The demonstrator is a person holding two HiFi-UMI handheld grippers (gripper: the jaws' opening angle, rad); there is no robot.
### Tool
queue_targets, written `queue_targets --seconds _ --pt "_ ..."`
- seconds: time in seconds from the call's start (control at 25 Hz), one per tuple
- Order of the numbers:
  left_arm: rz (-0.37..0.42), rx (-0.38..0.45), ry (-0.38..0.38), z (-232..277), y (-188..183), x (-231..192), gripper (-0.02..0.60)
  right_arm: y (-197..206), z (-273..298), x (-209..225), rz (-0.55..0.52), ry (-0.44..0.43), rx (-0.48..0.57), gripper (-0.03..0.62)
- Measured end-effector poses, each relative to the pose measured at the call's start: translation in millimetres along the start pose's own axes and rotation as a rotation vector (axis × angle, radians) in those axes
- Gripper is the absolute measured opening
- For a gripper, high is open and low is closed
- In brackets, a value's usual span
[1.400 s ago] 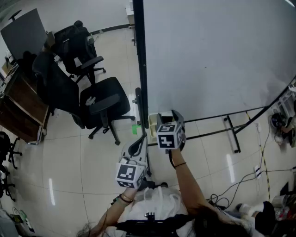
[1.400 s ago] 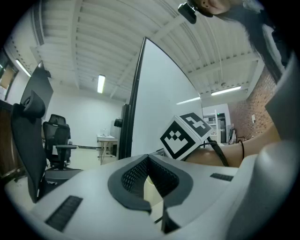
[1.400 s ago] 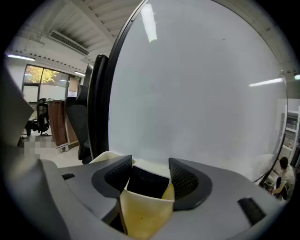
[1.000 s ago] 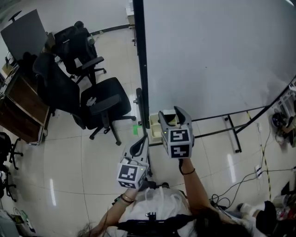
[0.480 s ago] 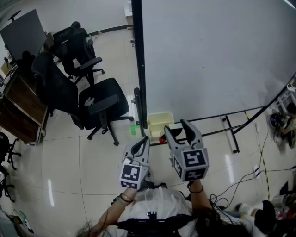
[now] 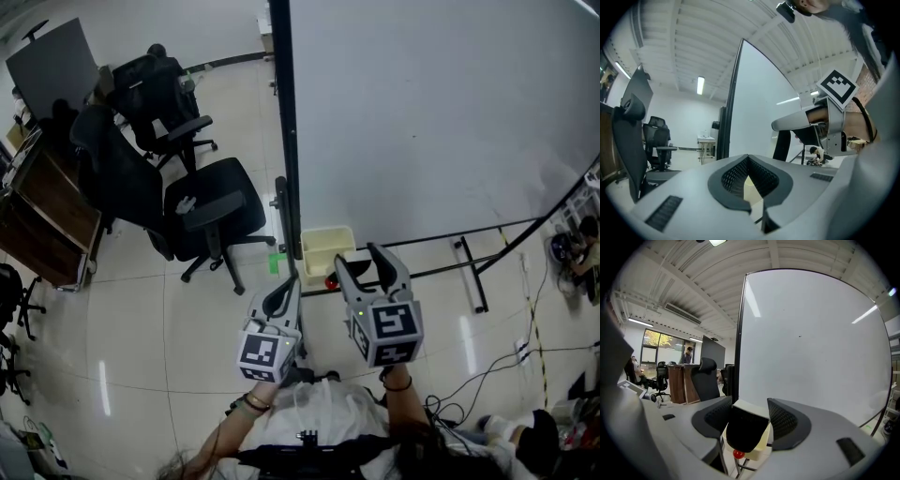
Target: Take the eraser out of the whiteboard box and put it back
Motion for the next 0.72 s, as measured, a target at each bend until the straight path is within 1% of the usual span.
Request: queue_targets --seconds 0.24,0.32,0.44,0.6,0.72 --pt "-0.004 -0.005 0.001 -4 2 1 -0.015 -9 4 2 -0.023 0.013 0.041 0.267" --pt "-0.005 -0.004 -0.004 -5 2 1 -0.015 -7 12 2 -0.038 0.018 0.04 0.267" --pt "-0.007 0.001 -0.017 -5 3 -2 -0.015 13 34 -2 -0.067 0.023 -0.021 0.267" --pt "-0.008 0.003 -0.014 -8 1 -1 -0.015 43 58 -15 -0.125 0.024 -0.084 0.268" --pt "-0.008 0.002 -0.025 -12 0 -4 -0.015 63 69 -21 -0.123 -0.003 -0.133 0.276"
Point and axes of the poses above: the fingertips, and each gripper's own axes: z forward along the fingers, x to its right, y out of its underside, the point moved 3 cm from there along -z, backward along the fingers, and after that the axes turned 5 degrees about y, right-handed, at the moved point
